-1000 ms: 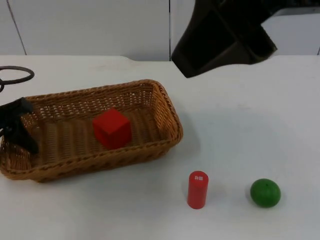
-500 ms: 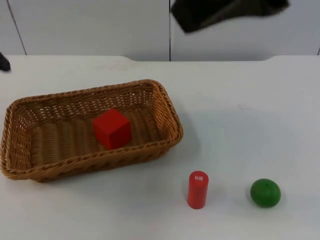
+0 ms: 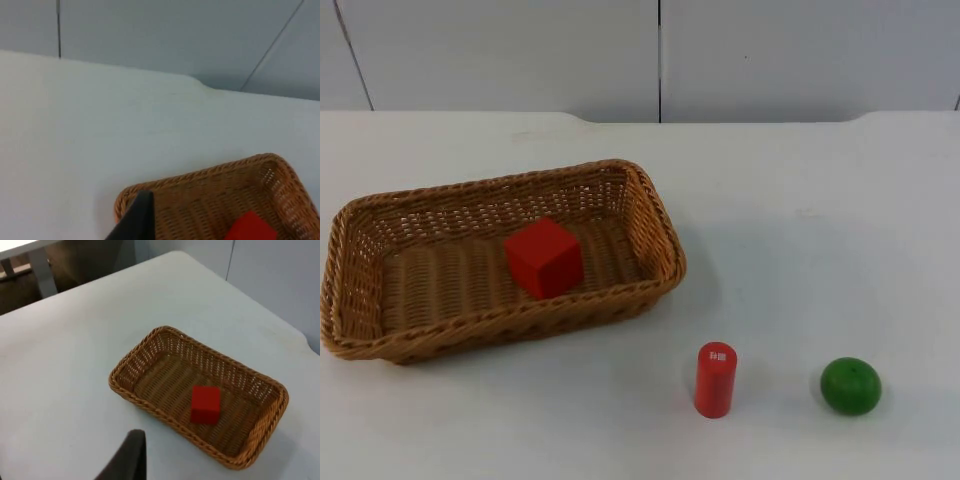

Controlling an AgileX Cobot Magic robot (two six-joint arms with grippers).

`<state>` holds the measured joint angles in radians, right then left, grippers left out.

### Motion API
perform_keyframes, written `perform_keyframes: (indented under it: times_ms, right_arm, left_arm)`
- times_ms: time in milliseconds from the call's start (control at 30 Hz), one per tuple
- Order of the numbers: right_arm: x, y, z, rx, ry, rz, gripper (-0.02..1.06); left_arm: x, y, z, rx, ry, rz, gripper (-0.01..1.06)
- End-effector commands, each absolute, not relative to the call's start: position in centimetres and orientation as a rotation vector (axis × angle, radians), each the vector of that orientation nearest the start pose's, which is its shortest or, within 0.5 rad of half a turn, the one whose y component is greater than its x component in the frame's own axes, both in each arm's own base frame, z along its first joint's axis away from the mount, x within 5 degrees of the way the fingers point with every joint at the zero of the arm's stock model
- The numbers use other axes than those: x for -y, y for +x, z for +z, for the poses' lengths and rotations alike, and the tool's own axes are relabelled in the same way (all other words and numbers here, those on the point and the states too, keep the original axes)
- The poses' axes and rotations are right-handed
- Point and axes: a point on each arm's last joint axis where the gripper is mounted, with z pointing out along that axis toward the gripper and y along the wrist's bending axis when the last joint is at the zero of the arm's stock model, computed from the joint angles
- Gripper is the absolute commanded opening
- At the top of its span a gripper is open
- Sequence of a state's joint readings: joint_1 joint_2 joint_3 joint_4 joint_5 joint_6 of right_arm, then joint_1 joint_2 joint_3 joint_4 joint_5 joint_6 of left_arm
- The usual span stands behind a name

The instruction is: Pick up the basket with the left hand and place the object to the left of the red cylinder into the basket with the right hand.

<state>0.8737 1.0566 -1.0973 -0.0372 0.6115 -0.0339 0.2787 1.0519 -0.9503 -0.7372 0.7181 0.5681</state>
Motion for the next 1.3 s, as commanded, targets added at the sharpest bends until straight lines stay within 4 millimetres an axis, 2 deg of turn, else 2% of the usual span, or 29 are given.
perform_keyframes:
  times_ms: [0,100,167,300,333,467,500,667,700,833,1033,1267]
  right_arm:
    - [-15.7,13.5,39.7,-1.826,-0.914,0.479,1.05]
    - [-14.0,12.1,38.9,-1.815,-0.895,0.494,1.05]
    - [-13.5,11.7,38.7,-1.814,-0.886,0.500,1.05]
    - [-11.3,9.8,37.9,-1.786,-0.864,0.516,1.05]
    - [-11.3,9.8,37.9,-1.786,-0.864,0.516,1.05]
    - [-9.1,8.0,37.4,-1.761,-0.830,0.541,1.05]
    - [-9.1,8.0,37.4,-1.761,-0.830,0.541,1.05]
    - [-7.0,6.2,36.3,-1.748,-0.821,0.545,1.05]
    - [-7.0,6.2,36.3,-1.748,-0.821,0.545,1.05]
    - [-5.2,4.7,35.4,-1.765,-0.824,0.538,1.05]
    - [-2.9,2.9,35.1,-1.764,-0.817,0.538,1.05]
    - [-1.0,1.5,34.6,-1.752,-0.807,0.510,1.05]
  left_arm:
    - [-1.4,19.8,37.2,-2.080,-0.019,-0.336,1.05]
    - [-0.4,17.2,38.6,-2.034,0.040,-0.330,1.05]
    - [-0.2,16.4,39.0,-2.024,0.058,-0.323,1.05]
    - [1.0,13.1,40.1,-1.974,0.130,-0.301,1.05]
    - [1.0,13.1,40.1,-1.974,0.130,-0.301,1.05]
    - [2.0,9.8,40.5,-1.913,0.153,-0.278,1.05]
    - [2.0,9.8,40.5,-1.913,0.153,-0.278,1.05]
    - [2.8,6.8,37.2,-1.896,0.124,-0.296,1.05]
    - [2.8,6.8,37.2,-1.896,0.124,-0.296,1.05]
    - [3.4,4.7,34.9,-1.871,0.101,-0.302,1.05]
    - [3.8,2.0,32.8,-1.828,0.071,-0.255,1.05]
    - [3.0,0.1,31.8,-1.833,0.084,-0.179,1.05]
